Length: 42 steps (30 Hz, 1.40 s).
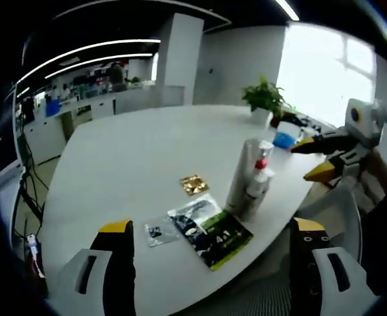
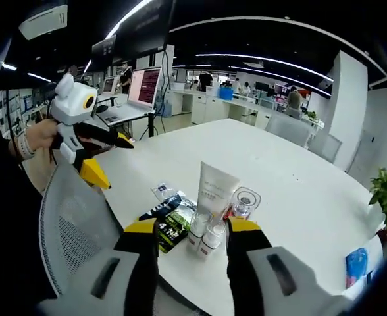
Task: Arrange the skincare products in the storage area until every visible bottle or jar stands upright without overlapping.
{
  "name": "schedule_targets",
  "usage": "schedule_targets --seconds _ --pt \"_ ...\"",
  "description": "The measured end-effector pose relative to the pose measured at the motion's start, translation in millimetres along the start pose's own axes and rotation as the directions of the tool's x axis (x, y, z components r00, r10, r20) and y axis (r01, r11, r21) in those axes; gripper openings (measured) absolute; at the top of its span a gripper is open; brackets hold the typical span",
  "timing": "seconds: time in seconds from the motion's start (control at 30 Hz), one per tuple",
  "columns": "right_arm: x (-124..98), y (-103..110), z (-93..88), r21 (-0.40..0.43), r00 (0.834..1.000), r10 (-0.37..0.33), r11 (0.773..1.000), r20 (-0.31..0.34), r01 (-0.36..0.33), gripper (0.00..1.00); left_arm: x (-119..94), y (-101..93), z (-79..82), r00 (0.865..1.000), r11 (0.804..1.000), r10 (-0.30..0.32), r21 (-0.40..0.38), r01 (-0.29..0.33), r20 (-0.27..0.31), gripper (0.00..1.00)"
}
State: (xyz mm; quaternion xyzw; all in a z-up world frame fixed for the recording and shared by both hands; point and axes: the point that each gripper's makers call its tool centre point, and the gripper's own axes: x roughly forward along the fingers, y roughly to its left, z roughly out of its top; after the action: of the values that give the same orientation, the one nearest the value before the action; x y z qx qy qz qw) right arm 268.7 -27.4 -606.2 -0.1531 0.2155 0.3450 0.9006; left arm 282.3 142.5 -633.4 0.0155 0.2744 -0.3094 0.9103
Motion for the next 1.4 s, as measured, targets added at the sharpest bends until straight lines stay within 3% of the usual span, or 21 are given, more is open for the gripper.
schedule_targets --seconds 0.4,0.63,0.8,1.4 --pt "0 -25 -26.9 0.025 1.0 0.0 1.0 -0.024 0.001 0.65 2 -4.5 6.1 1.0 0.999 0.024 0.032 -0.024 0.001 0.97" --pt "4 -31 -29.0 0.027 0.999 0.024 0.999 -0.024 -0.023 0.77 0 -4.3 5.0 0.999 0.999 0.037 0.038 -0.037 -0.008 0.94" --pt "8 -40 -29.3 0.058 1.0 0.003 0.998 -0.015 -0.002 0.89 -1 -7.0 -1.4 0.999 0.998 0.031 0.055 -0.029 -0.039 0.96" --pt "19 -39 -35.4 0.03 0.998 0.027 0.999 -0.063 -0.025 0.99 11 7.2 -15.2 0.993 0.996 -0.02 0.082 0.03 -0.117 0.97"
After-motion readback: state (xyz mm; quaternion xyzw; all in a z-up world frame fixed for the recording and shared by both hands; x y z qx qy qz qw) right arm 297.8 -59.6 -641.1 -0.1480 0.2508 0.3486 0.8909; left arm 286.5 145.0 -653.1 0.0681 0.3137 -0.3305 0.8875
